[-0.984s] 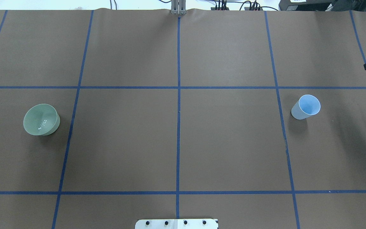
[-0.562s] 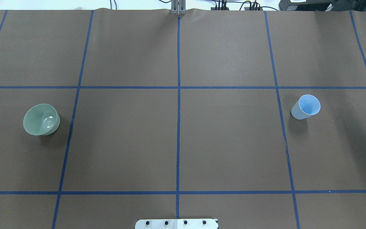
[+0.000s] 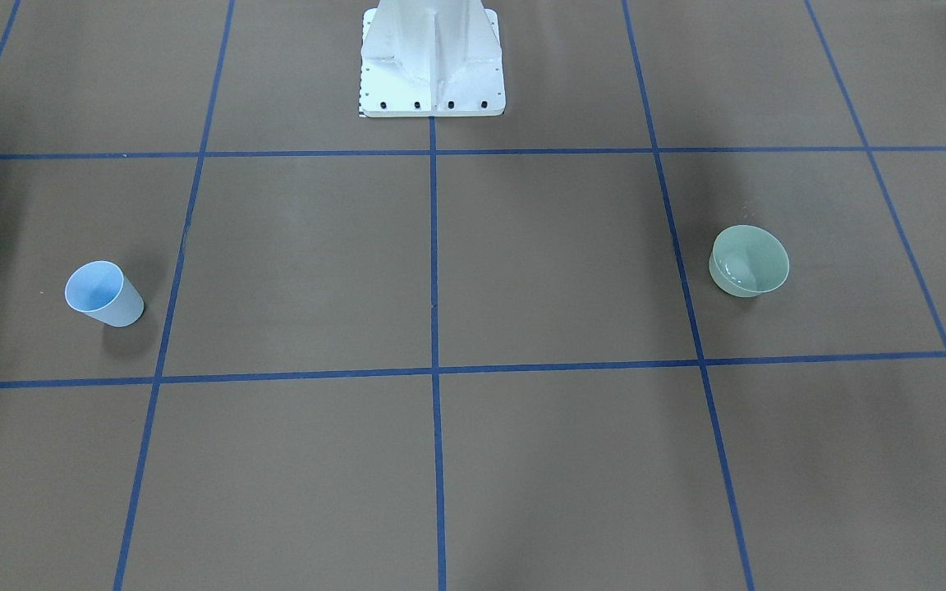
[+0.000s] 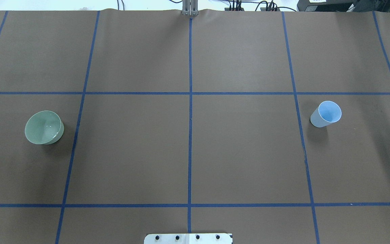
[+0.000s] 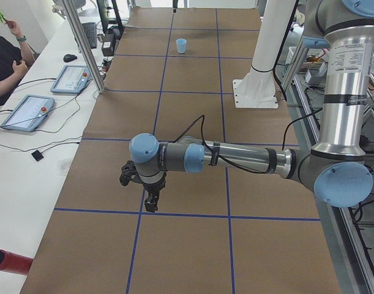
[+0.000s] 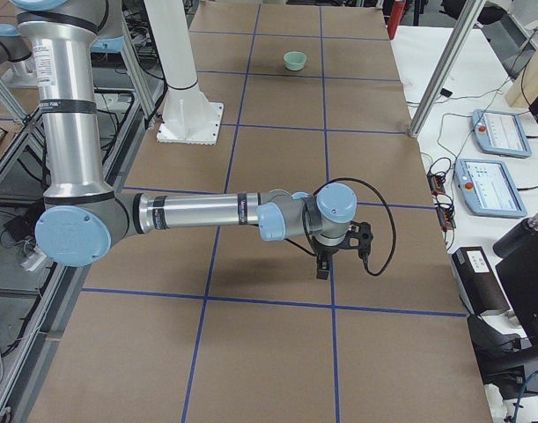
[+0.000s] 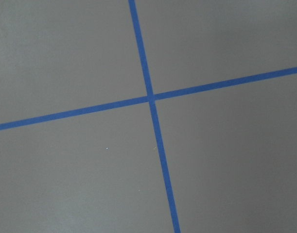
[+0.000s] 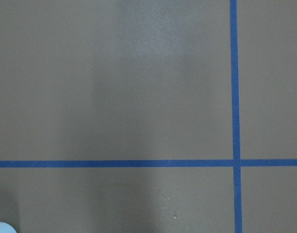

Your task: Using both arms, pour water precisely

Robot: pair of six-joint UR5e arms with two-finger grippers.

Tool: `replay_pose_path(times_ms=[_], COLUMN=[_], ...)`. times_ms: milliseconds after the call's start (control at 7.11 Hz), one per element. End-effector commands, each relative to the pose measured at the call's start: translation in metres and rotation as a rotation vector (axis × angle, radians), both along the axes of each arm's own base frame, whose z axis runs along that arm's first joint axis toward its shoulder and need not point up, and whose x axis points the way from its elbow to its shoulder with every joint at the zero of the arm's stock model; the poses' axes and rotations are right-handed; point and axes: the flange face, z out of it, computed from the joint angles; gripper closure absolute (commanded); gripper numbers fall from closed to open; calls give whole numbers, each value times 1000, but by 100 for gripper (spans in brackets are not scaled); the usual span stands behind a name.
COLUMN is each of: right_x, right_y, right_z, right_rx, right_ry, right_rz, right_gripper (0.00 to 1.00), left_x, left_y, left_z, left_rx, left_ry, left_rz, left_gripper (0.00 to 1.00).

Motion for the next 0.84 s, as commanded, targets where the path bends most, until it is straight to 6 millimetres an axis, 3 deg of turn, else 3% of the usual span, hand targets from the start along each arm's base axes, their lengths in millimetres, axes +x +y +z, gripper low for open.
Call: replay_pose_path(times_ms=[0,422,703], right_x=[8,14,29], right_y=[6,10,22], right_z=[5,11,15], right_rx=[-11,-21,-28], right_ry=[-6,-7,-8], right_rz=[12,22,49], right_gripper=[0,0,0], left_x=[-1,-1,-1], left_y=[-5,-16,-19], left_z=[-5,-15,-17], left_rx=[-46,-36,-33], left_ry=[1,1,1], left_rz=[-65,-68,-68], left_gripper=[0,0,0])
